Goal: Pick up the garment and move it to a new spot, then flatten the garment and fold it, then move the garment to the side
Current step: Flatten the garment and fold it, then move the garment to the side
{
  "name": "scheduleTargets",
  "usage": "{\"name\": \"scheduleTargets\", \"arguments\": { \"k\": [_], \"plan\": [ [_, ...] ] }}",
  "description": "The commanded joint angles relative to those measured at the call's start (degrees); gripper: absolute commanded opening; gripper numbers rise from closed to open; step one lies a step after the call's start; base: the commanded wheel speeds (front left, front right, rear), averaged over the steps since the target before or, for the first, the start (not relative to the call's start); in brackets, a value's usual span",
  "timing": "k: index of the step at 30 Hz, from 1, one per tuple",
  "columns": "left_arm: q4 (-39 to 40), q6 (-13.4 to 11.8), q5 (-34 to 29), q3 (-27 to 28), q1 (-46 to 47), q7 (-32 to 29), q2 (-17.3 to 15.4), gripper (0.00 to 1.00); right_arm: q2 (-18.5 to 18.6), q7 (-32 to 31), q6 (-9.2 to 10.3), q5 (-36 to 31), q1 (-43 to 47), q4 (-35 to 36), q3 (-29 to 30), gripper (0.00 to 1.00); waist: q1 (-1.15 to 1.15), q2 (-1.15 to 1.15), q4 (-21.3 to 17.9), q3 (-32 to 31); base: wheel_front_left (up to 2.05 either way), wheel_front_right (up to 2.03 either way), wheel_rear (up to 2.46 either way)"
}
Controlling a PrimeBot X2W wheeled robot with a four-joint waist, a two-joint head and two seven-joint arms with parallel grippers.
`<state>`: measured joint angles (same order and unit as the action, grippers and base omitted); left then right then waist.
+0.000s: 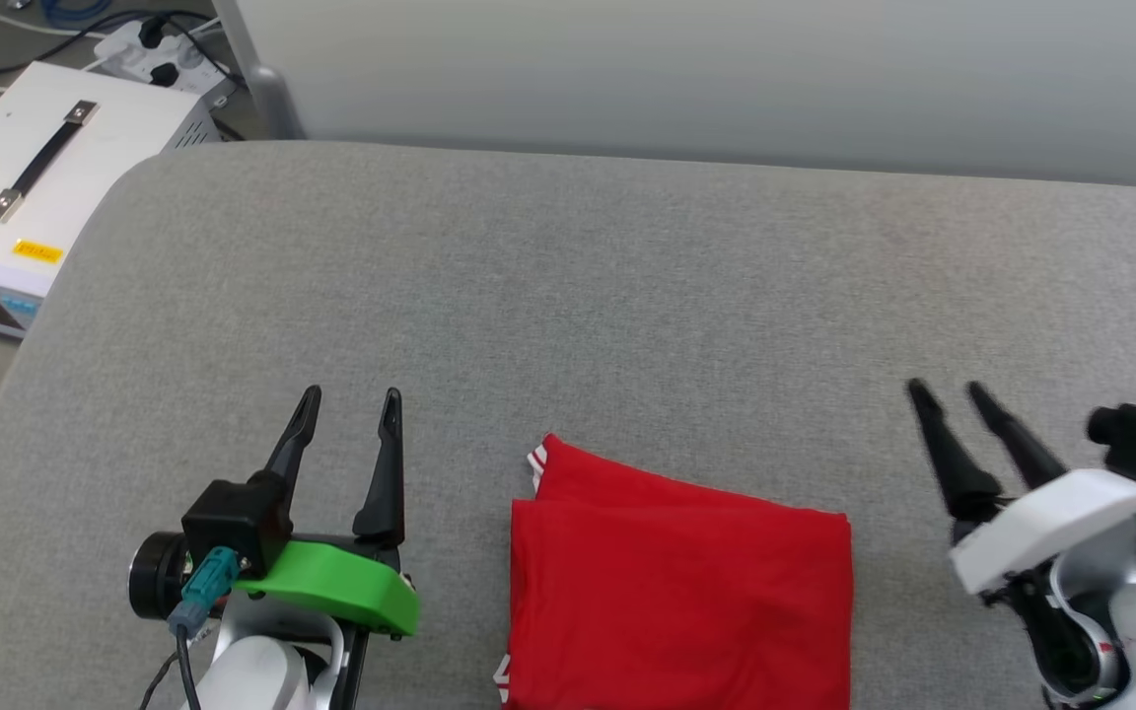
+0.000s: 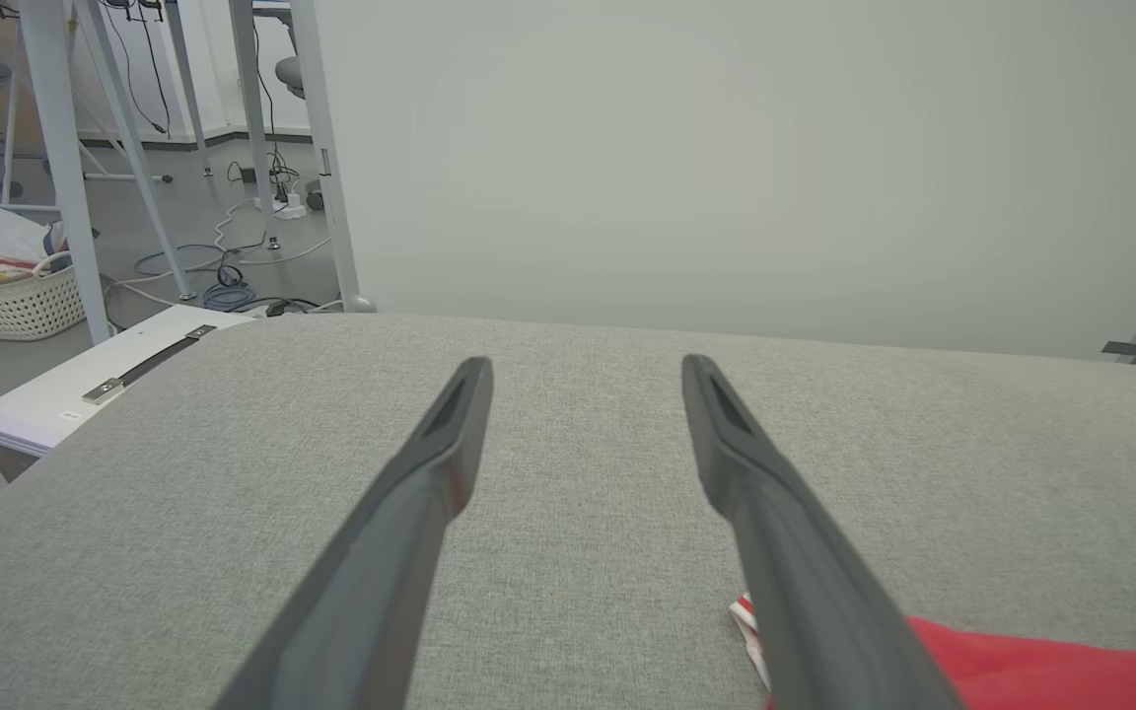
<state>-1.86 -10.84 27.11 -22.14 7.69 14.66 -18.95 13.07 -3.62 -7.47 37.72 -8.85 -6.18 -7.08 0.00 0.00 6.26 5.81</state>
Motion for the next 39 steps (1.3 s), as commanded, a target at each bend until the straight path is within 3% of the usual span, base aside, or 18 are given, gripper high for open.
{"name": "scheduleTargets", "arguments": {
  "k": [1, 7, 12, 26, 36, 39],
  "plan": [
    [-0.32, -0.24, -0.31, 0.21, -0.66, 0.33, -0.13, 1.0, -0.17, 1.76, -0.02, -3.22, 0.96, 0.47, 1.75, 1.0, 0.0, 0.0, -1.25, -1.17, 0.0, 0.0, 0.0],
    [-1.05, -0.34, -0.14, 1.06, -1.91, 0.33, -0.35, 1.0, -2.43, 7.89, -0.02, -17.35, 4.54, 5.98, 8.13, 1.0, 0.0, 0.0, -2.9, -2.73, 0.0, 0.0, 0.0],
    [-2.06, -0.07, -0.21, 1.47, -2.92, 0.33, -0.52, 1.0, -3.36, 9.11, -0.02, -22.04, 8.59, 10.7, 8.17, 1.0, 0.0, 0.0, -3.46, -3.91, 0.0, 0.0, 0.0],
    [-3.89, 0.09, -0.28, 2.91, -6.15, 0.33, -0.84, 1.0, -6.48, 6.38, -0.02, -24.06, 16.71, 16.63, 8.7, 1.0, 0.0, 0.0, -4.51, -6.5, 0.0, 0.0, 0.0],
    [-4.64, 0.68, -0.51, 3.18, -4.95, 0.34, -0.77, 1.0, -7.03, 3.71, -0.02, -23.11, 17.08, 16.56, 9.39, 1.0, 0.0, 0.0, -4.3, -6.33, 0.0, 0.0, 0.0],
    [-4.64, 0.73, -0.57, 3.41, -4.71, 0.34, -0.6, 1.0, -7.37, 1.75, -0.02, -20.03, 17.31, 15.11, 10.9, 1.0, 0.0, 0.0, -4.23, -6.0, 0.0, 0.0, 0.0]
  ]
}}
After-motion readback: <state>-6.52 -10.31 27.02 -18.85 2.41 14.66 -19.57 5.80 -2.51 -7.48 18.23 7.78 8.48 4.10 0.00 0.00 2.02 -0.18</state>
